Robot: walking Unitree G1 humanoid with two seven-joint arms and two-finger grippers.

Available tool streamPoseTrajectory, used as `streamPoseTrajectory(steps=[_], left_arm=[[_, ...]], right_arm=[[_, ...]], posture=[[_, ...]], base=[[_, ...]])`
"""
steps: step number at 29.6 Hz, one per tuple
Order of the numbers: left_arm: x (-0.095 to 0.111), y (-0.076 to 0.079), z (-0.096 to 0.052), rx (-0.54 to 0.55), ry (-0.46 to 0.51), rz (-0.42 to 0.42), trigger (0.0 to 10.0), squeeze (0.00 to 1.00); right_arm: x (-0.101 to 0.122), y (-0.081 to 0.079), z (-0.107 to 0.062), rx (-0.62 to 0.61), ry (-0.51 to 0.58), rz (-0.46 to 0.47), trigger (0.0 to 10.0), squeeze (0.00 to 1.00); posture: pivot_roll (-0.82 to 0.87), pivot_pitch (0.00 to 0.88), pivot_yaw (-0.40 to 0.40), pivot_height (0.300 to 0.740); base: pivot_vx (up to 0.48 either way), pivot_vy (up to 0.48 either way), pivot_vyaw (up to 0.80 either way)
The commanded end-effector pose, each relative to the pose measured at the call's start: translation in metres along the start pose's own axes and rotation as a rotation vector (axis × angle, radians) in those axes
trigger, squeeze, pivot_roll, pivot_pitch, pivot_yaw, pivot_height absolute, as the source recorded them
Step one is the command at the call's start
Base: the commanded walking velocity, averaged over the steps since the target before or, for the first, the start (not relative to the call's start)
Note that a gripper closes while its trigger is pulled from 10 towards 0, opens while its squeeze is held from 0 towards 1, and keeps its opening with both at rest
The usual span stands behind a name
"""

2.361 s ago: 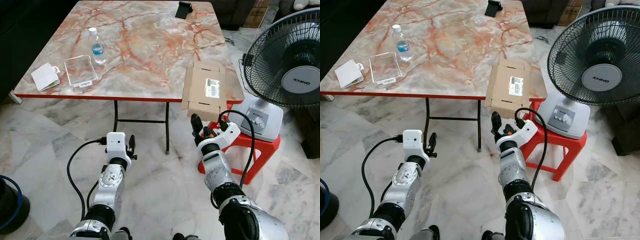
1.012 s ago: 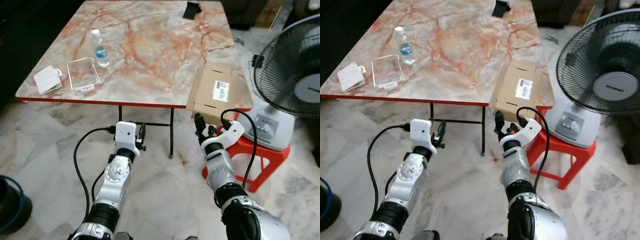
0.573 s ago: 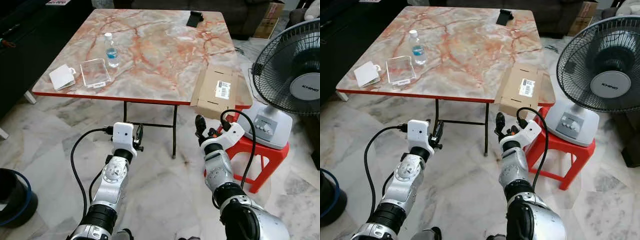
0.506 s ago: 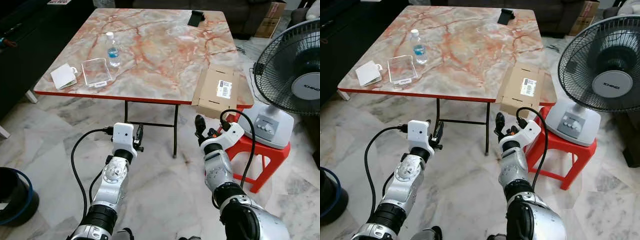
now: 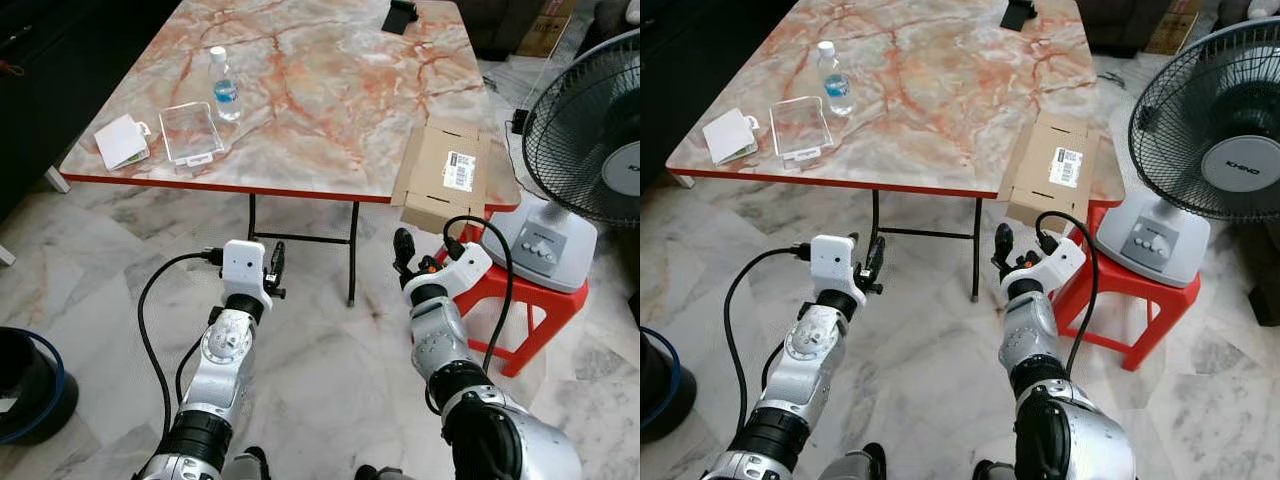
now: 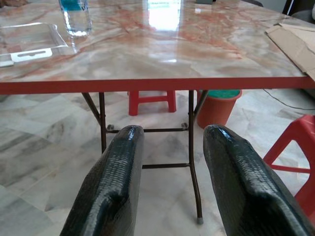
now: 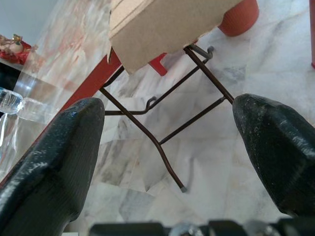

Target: Picking trash to rubbish bin

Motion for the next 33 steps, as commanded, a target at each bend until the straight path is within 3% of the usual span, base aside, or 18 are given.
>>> streamPoseTrajectory(steps=[1, 12, 15, 22, 26, 27, 29, 33], left_arm=[[0.002, 0.000, -0.003, -0.006, 0.002, -0.004, 10.0, 0.00], [0.017, -0.002, -0.001, -0.002, 0.036, -0.008, 10.0, 0.00], [0.023, -0.001, -0.002, -0.007, 0.049, -0.005, 10.0, 0.00], [0.023, -0.006, -0.002, 0.009, 0.046, 0.006, 10.0, 0.00], [0.025, -0.006, -0.001, 0.009, 0.049, 0.013, 10.0, 0.00], [0.025, -0.006, -0.001, 0.009, 0.049, 0.013, 10.0, 0.00], [0.026, -0.005, -0.001, 0.005, 0.050, 0.012, 10.0, 0.00], [0.026, -0.004, 0.000, 0.002, 0.049, 0.011, 10.0, 0.00]], right_arm=[[-0.001, 0.001, 0.000, -0.017, 0.000, 0.009, 10.0, 0.00], [0.004, -0.004, 0.004, -0.006, 0.014, 0.026, 10.0, 0.00], [0.018, -0.014, 0.011, 0.005, 0.046, 0.037, 10.0, 0.00], [0.024, -0.022, 0.014, 0.034, 0.065, 0.012, 10.0, 0.00], [0.028, -0.042, 0.015, 0.149, 0.093, -0.204, 10.0, 0.00], [0.028, -0.042, 0.015, 0.149, 0.093, -0.204, 10.0, 0.00], [0.029, -0.035, 0.012, 0.103, 0.112, -0.325, 10.0, 0.00], [0.034, -0.019, 0.004, 0.057, 0.161, -0.393, 10.0, 0.00]], posture=[[0.15, 0.223, 0.013, 0.740], [0.17, 0.235, 0.018, 0.740], [0.18, 0.238, 0.023, 0.740], [0.18, 0.237, 0.019, 0.740], [0.17, 0.231, 0.013, 0.740], [0.17, 0.231, 0.013, 0.740], [0.16, 0.227, 0.011, 0.740], [0.14, 0.221, 0.010, 0.740]], base=[[0.000, 0.000, 0.00], [0.000, 0.000, 0.00], [0.000, 0.000, 0.00], [0.000, 0.000, 0.00], [0.000, 0.000, 0.00], [0.000, 0.000, 0.00], [0.000, 0.000, 0.00], [0.000, 0.000, 0.00]])
Point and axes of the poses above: a point about 5 cm out from each wrist's last joint towards the gripper, its own z axis pointing out of the wrist towards the gripper, its own x axis along the axis of the wrist's last joint, y = z × x, the point moved 2 cm from there along z, pointing out of the wrist towards the gripper, and after that the axes turned 11 degrees about z, right-handed, at the moved point
